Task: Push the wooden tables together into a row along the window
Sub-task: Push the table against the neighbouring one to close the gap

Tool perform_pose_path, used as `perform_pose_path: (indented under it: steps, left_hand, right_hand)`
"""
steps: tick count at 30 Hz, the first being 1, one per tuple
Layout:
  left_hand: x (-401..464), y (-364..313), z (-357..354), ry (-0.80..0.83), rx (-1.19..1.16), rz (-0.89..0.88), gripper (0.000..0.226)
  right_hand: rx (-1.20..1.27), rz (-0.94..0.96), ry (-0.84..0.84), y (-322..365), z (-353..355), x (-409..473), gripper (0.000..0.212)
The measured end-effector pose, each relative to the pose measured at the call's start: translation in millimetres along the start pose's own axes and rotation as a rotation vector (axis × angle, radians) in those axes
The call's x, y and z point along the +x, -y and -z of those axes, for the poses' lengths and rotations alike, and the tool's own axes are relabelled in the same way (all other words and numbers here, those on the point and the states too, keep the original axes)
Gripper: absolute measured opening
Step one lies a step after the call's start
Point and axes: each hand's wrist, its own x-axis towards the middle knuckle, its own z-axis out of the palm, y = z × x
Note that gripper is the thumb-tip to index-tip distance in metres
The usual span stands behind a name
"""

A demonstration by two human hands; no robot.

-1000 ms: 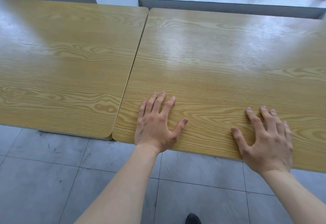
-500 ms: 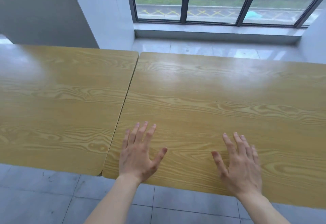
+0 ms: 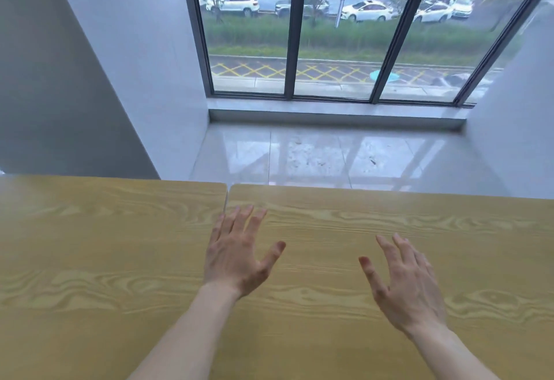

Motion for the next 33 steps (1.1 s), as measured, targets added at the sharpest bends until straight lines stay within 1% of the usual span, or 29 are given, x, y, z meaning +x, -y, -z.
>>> perform_pose_path:
  steps: [2, 6, 9, 14, 16, 20, 24, 28, 30, 31, 33]
  left_hand:
    - [35.9, 7.4, -2.4, 0.028, -0.021, -0.022, 0.081]
    - [95.0, 18.1, -20.7, 0.099, -0.045, -0.054, 0.082]
    - [132.7, 22.3, -42.0, 0.163, -0.038, -0.069, 0.084]
    - [185.6, 30.8, -80.5, 0.242, -0.043, -0.067, 0.086]
    - [202.4, 36.5, -97.4, 0.272, -0.022, -0.069, 0.086]
    - [230.5, 49.7, -126.3, 0.344, -0.014, -0.057, 0.083]
    - [245.9, 64.0, -144.9, 0.38, 0.017, -0.077, 0.077]
    - [252.4, 67.4, -147.1, 0.471, 0.071, -0.084, 0.078]
    - [255.5, 69.4, -144.8, 0.465, 0.09, -0.072, 0.076]
    - [260.1, 79.9, -143.3, 0.461, 0.062, -0.07, 0.074]
    - [262.1, 83.8, -144.4, 0.451, 0.023, -0.095, 0.073]
  right_hand:
    - [-0.001, -0.035, 0.015, 13.9, -0.5, 32.0, 0.086]
    - [-0.018, -0.071, 0.026, 34.6, -14.9, 88.0, 0.095]
    - [-0.032, -0.083, 0.061, 41.1, -31.7, 125.8, 0.096]
    - [-0.068, -0.053, 0.098, 47.2, -64.0, 189.5, 0.091]
    - [-0.067, -0.048, 0.104, 46.9, -79.1, 212.7, 0.095]
    - [-0.072, -0.037, 0.135, 45.5, -109.1, 249.8, 0.096]
    - [-0.124, 0.01, 0.167, 39.9, -136.4, 271.0, 0.093]
    - [-0.206, -0.001, 0.065, 44.1, -151.5, 279.8, 0.078]
    - [-0.224, 0.028, 0.055, 51.6, -149.5, 281.3, 0.076]
    - [-0.27, 0.038, 0.04, 59.1, -153.7, 284.9, 0.075]
    - [-0.287, -0.002, 0.083, 64.3, -147.8, 287.0, 0.075]
